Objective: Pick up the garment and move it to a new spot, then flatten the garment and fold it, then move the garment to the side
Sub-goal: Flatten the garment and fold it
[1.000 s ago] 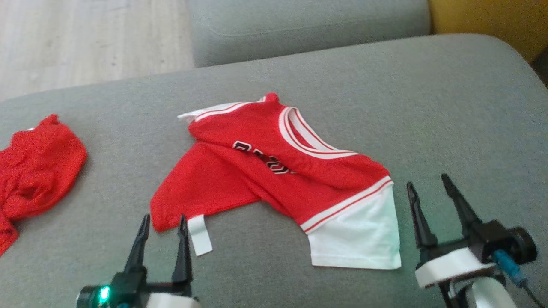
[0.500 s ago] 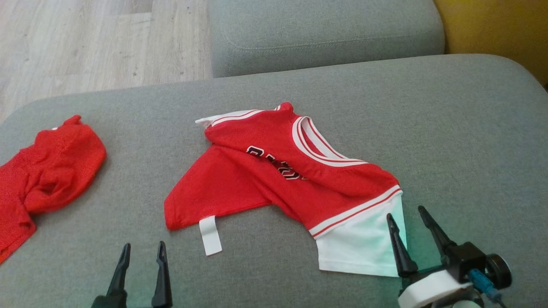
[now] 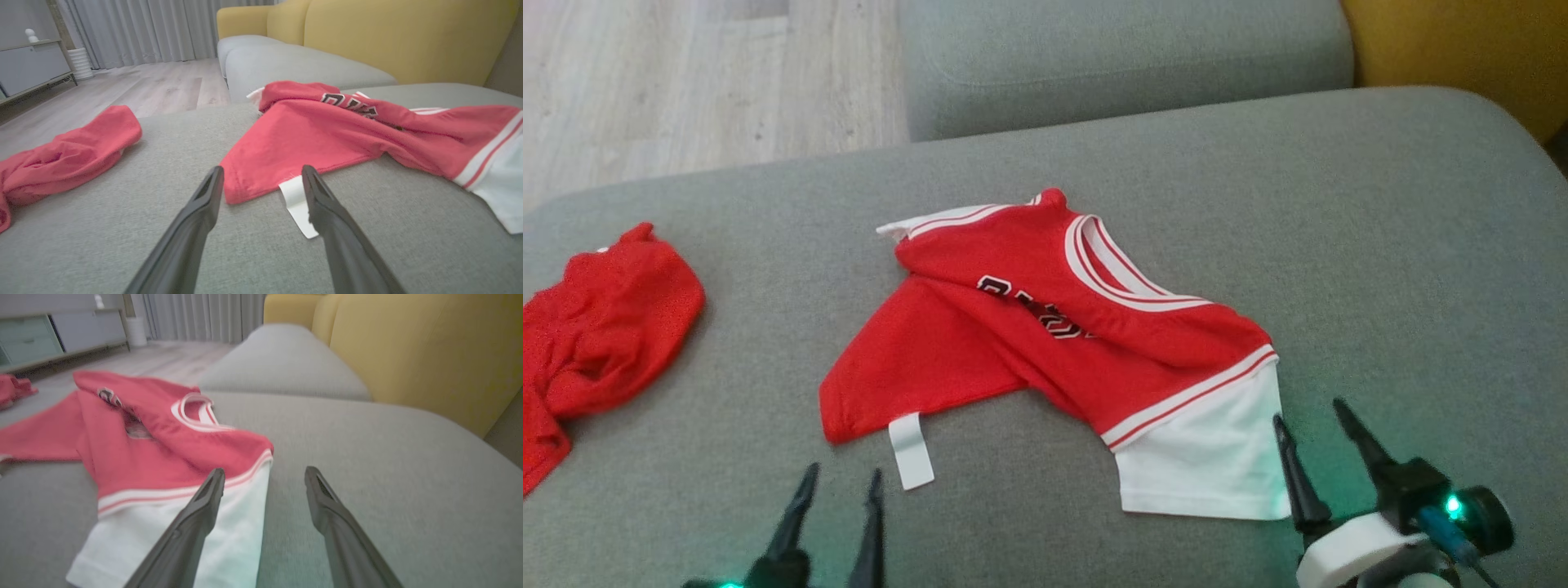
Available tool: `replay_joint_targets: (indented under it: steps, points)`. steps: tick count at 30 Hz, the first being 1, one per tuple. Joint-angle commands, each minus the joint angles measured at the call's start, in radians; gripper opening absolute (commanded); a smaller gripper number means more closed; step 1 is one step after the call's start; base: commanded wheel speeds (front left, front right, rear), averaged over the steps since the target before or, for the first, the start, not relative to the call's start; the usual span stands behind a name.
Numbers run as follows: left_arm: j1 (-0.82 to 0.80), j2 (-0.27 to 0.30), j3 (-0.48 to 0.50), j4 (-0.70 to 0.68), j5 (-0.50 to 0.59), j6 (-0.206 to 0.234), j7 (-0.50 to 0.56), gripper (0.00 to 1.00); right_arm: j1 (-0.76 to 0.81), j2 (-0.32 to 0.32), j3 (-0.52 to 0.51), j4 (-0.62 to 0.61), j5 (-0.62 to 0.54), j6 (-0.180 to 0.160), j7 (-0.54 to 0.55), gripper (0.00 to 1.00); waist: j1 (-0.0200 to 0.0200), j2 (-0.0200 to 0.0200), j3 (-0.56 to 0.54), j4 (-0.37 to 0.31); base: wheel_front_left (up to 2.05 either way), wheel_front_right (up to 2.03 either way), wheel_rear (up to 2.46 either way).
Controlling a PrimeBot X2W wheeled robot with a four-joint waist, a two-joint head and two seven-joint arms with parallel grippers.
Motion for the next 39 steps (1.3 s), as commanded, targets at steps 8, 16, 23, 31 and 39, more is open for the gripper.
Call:
replay_joint_targets:
  steps: [8, 16, 23, 31, 39]
  points:
    - [-0.177, 0.004, -0.042, 0.108, 0.079, -0.005, 0.018, 1.0, -0.048, -0.037, 0.068, 0.057, 0.01, -0.001, 0.202, 1.0, 0.0, 0.0, 0.075, -0.022, 0.0, 0.0, 0.0]
    - [-0.304, 0.03, -0.063, 0.241, 0.127, 0.017, 0.031, 1.0, -0.097, -0.031, 0.153, 0.089, 0.063, -0.001, 0.228, 1.0, 0.0, 0.0, 0.136, -0.037, 0.0, 0.0, 0.0]
    - [-0.35, 0.063, -0.068, 0.313, 0.149, 0.037, 0.036, 1.0, -0.122, -0.038, 0.171, 0.107, 0.077, -0.001, 0.214, 1.0, 0.0, 0.0, 0.153, -0.043, 0.0, 0.0, 0.0]
    - [-0.348, 0.131, -0.086, 0.305, 0.179, 0.032, 0.097, 1.0, -0.129, -0.044, 0.184, 0.121, 0.089, -0.001, 0.213, 1.0, 0.0, 0.0, 0.156, -0.047, 0.0, 0.0, 0.0]
    - [-0.292, 0.189, -0.102, 0.248, 0.184, 0.003, 0.198, 1.0, -0.134, -0.051, 0.208, 0.123, 0.111, -0.001, 0.228, 1.0, 0.0, 0.0, 0.166, -0.053, 0.0, 0.0, 0.0]
